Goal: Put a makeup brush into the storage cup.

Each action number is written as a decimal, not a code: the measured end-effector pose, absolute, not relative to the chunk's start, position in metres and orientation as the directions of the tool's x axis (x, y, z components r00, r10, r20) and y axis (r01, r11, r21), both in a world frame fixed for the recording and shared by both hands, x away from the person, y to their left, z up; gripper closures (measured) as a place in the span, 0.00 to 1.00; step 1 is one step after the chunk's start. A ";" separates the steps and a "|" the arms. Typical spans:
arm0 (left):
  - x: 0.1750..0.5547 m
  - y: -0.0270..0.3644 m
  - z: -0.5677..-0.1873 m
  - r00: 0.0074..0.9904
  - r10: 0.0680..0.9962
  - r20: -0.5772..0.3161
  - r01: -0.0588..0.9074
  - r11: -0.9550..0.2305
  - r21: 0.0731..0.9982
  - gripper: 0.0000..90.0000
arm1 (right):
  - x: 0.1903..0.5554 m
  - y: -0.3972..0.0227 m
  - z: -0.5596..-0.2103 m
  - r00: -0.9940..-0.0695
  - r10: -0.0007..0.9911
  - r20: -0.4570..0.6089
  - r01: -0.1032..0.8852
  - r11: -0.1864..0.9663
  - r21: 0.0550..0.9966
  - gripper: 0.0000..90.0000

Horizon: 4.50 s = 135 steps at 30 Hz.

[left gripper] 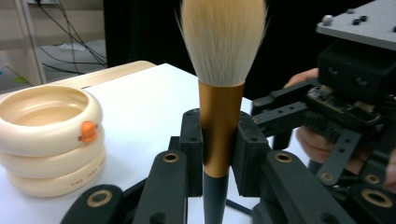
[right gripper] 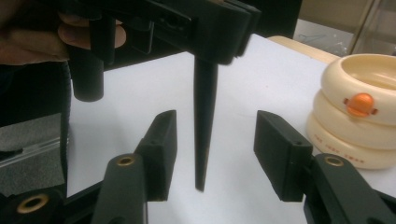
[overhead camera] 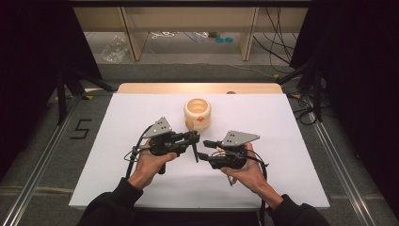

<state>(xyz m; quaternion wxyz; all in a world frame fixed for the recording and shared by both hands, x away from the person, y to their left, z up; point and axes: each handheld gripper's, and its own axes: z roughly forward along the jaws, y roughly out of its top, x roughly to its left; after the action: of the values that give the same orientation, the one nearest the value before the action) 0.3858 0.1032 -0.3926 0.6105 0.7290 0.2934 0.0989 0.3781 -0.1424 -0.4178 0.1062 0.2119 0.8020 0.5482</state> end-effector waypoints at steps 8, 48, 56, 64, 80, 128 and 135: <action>0.395 0.109 -0.390 0.784 0.589 -0.196 0.302 -0.086 0.949 0.85 | 0.377 -0.155 -0.420 -0.849 0.525 0.059 0.265 0.326 0.908 0.41; 0.458 0.122 -0.362 0.712 0.686 -0.146 0.296 -0.105 0.949 0.85 | 0.358 -0.186 -0.429 -0.770 0.635 0.056 0.314 0.301 0.900 0.26; 0.475 0.121 -0.354 0.689 0.708 -0.156 0.305 -0.088 0.948 0.85 | 0.358 -0.188 -0.430 -0.768 0.639 0.048 0.325 0.325 0.888 0.26; 0.489 0.116 -0.353 0.676 0.722 -0.148 0.311 -0.097 0.945 0.85 | 0.358 -0.189 -0.430 -0.764 0.642 0.064 0.342 0.319 0.884 0.26; 0.509 0.103 -0.338 0.663 0.739 -0.123 0.304 -0.115 0.946 0.85 | 0.359 -0.188 -0.432 -0.773 0.632 0.055 0.332 0.329 0.884 0.26; 0.545 0.068 -0.360 0.629 0.771 -0.104 0.299 -0.116 0.947 0.85 | 0.358 -0.188 -0.431 -0.777 0.626 0.061 0.334 0.329 0.883 0.26; 0.547 0.070 -0.373 0.616 0.779 -0.114 0.326 -0.120 0.938 0.85 | 0.358 -0.188 -0.431 -0.778 0.626 0.061 0.335 0.329 0.883 0.26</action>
<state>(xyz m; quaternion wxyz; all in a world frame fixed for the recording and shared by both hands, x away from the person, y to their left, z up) 0.5466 0.0695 -0.3731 0.5402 0.7185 0.3846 0.2097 0.3578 -0.1876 -0.4315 0.1468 0.2994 0.8019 0.4957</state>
